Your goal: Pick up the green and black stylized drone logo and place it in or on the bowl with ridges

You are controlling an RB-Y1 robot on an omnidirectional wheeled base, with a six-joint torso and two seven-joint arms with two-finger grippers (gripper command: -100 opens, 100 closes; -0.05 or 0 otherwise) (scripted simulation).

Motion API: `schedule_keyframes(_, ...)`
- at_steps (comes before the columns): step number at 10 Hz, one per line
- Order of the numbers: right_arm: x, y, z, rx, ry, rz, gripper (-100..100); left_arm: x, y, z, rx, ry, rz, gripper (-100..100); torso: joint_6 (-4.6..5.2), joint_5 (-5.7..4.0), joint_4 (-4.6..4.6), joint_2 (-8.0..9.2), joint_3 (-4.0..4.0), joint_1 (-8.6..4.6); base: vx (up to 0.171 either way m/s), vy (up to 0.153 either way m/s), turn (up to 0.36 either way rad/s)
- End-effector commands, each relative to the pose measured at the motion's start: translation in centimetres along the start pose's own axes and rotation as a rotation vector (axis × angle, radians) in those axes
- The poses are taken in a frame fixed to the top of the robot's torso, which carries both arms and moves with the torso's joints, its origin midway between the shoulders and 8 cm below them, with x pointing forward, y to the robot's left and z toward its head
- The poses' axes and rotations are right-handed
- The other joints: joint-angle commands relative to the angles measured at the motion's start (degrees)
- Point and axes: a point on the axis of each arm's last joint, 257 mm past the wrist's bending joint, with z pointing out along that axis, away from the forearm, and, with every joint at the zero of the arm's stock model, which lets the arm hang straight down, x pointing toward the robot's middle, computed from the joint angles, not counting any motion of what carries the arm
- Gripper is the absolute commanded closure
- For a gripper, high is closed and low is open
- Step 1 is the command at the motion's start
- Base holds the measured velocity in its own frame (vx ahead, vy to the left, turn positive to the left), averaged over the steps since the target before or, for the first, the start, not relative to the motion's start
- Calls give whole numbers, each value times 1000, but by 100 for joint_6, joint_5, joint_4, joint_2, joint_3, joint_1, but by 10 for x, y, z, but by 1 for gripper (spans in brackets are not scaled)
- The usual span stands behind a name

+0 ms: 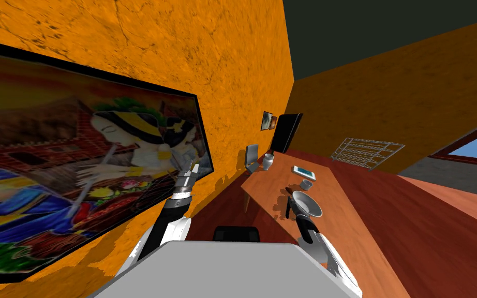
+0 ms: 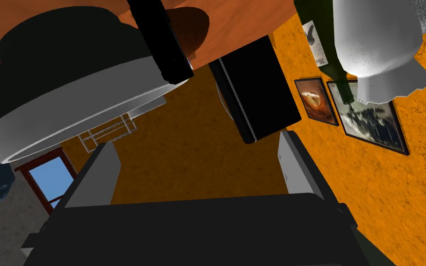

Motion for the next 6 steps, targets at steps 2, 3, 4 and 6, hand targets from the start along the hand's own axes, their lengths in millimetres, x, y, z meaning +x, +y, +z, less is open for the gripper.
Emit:
schedule_keyframes(2, 24, -40, 0, 117, 45, -79, -100, 0, 0, 0, 0, 0, 0, 0, 0, -1, -1, -1, -1, 1, 32, 27, 183)
schedule_keyframes(3, 30, -54, 0, 154, 60, -106, -100, 0, 0, 0, 0, 0, 0, 0, 1, 0, -1, -4, -2, 5, 33, 30, 142)
schedule_keyframes(4, 36, -67, -1, 188, 75, -131, -100, 0, 0, 0, 0, 0, 0, 0, 2, 1, -1, -2, -2, 5, 27, 26, 165)
schedule_keyframes(6, 45, -90, -4, 247, 101, -174, -100, 0, 0, 0, 0, 0, 0, 0, 2, 0, 0, 2, 1, 1, 23, 17, 138)
